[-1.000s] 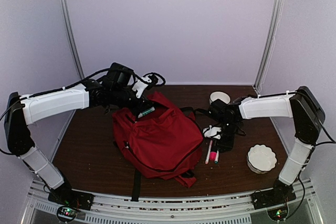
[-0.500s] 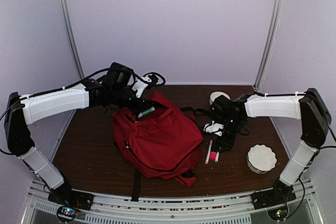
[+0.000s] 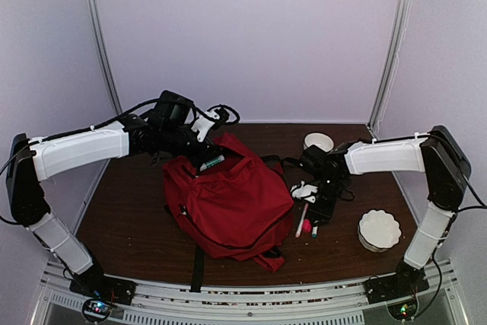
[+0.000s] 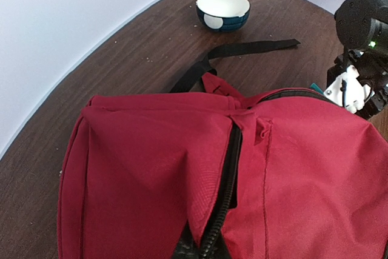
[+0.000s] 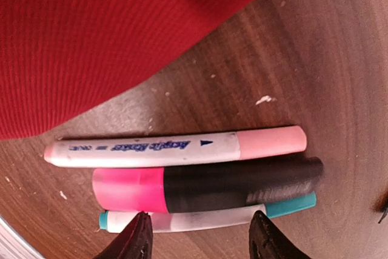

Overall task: Pack the student bag
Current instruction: Adjust the pen at the center of the board.

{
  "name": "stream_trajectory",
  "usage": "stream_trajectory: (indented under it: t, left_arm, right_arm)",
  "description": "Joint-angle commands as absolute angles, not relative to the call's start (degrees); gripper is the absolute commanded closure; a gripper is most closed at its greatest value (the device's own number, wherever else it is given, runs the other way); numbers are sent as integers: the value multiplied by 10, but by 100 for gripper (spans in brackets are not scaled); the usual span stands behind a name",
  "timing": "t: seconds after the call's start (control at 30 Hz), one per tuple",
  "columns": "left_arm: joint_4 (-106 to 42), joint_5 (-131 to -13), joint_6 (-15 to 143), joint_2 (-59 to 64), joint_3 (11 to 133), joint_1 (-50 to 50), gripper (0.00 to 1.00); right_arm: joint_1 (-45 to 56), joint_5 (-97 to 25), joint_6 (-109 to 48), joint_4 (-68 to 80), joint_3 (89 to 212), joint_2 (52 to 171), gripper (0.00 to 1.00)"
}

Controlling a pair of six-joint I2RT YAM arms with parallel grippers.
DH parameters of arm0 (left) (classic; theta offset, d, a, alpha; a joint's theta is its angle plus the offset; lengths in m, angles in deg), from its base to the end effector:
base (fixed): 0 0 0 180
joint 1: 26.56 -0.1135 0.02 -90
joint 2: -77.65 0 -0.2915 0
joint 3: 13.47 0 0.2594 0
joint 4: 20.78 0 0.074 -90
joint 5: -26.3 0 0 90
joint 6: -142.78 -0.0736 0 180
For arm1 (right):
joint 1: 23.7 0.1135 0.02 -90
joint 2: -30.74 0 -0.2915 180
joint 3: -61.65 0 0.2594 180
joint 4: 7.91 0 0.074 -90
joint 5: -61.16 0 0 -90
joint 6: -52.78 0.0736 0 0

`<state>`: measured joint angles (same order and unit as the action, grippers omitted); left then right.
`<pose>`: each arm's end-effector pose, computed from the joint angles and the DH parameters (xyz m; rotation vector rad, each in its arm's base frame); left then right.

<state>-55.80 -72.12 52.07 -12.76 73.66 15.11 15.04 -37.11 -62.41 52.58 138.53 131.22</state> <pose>0.2888 -0.2715 0.2992 0.9028 2.1031 -0.5455 0.2475 0.2122 0.1502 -1.6228 2.5791 0.2373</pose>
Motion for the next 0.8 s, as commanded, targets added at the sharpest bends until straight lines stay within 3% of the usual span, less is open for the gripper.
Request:
stream_trajectory:
  t: [0.0,0.53,0.77]
  left_arm:
    - [-536,-743,522,-121,764,152,100]
    - [-537,-748,523,-124,765,152,100]
    - [-537,-749,523,-125,765,152,100]
  right_arm:
    - [159,-349,-615,510,1390,1327,46]
    - [168,-263,-642,490,1310,1256,45]
    - [150,-370,-711,529,1314,1191,45]
